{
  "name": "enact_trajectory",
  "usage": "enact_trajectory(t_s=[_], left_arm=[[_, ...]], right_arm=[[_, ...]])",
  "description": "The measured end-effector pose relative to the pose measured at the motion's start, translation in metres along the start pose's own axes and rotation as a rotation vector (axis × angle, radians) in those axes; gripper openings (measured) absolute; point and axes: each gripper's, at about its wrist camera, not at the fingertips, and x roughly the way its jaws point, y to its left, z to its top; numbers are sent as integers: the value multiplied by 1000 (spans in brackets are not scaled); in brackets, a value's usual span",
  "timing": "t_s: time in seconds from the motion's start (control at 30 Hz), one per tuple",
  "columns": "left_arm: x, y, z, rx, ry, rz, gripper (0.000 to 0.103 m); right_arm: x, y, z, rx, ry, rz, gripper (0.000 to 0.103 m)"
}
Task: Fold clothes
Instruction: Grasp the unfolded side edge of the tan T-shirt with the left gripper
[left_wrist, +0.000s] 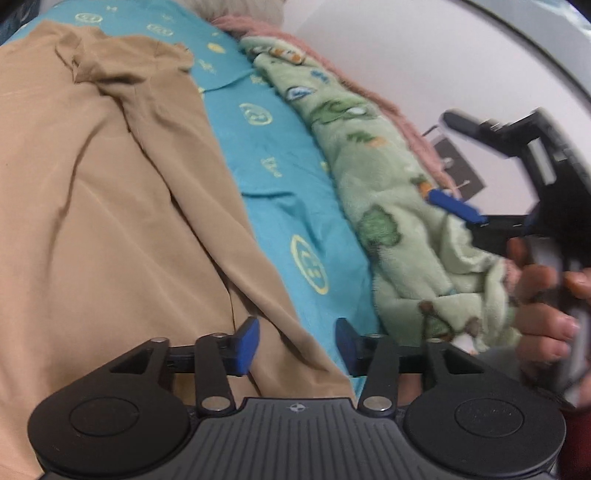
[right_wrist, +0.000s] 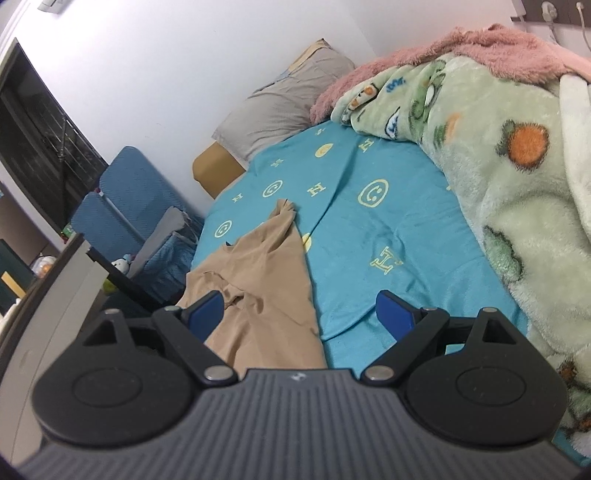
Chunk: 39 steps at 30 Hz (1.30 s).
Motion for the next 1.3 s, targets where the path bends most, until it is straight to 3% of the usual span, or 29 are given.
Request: enact_trajectory(t_s=[0.13, 0.23, 0.3, 0.37, 0.47, 0.67, 0.93, 1.03, 1.1, 1.17, 1.3], left_arm=[[23, -5, 5, -53, 23, 63, 53], [38, -7, 9, -78, 37, 100, 47], [45, -7, 11, -87, 53, 125, 15], [49, -4, 14, -104, 73, 146, 9], [42, 2, 18, -149, 86, 120, 6], [-14, 34, 31, -297, 101, 12, 6], [-79, 108, 37, -390, 100, 269, 2], [-86, 109, 29, -389, 82, 260, 14], [-85, 105, 20, -385, 86, 234, 33], [-82, 100, 11, -379, 95, 216, 42], [-73, 94, -2, -362, 145, 277, 47]], right_arm=[[2, 4, -1, -46, -15, -27, 91], [6, 3, -3, -53, -9, -49, 91], [8, 0, -3, -39, -7, -62, 91], [9, -4, -3, -22, -6, -72, 91], [8, -7, -3, 0, -6, -69, 91], [8, -7, -3, 6, 2, -63, 91], [18, -5, -3, 8, 43, -51, 91], [20, -5, -4, 2, 54, -47, 91], [20, -4, -4, -1, 57, -45, 91], [21, -4, -4, 0, 62, -47, 91], [23, -4, -5, -5, 75, -48, 91]])
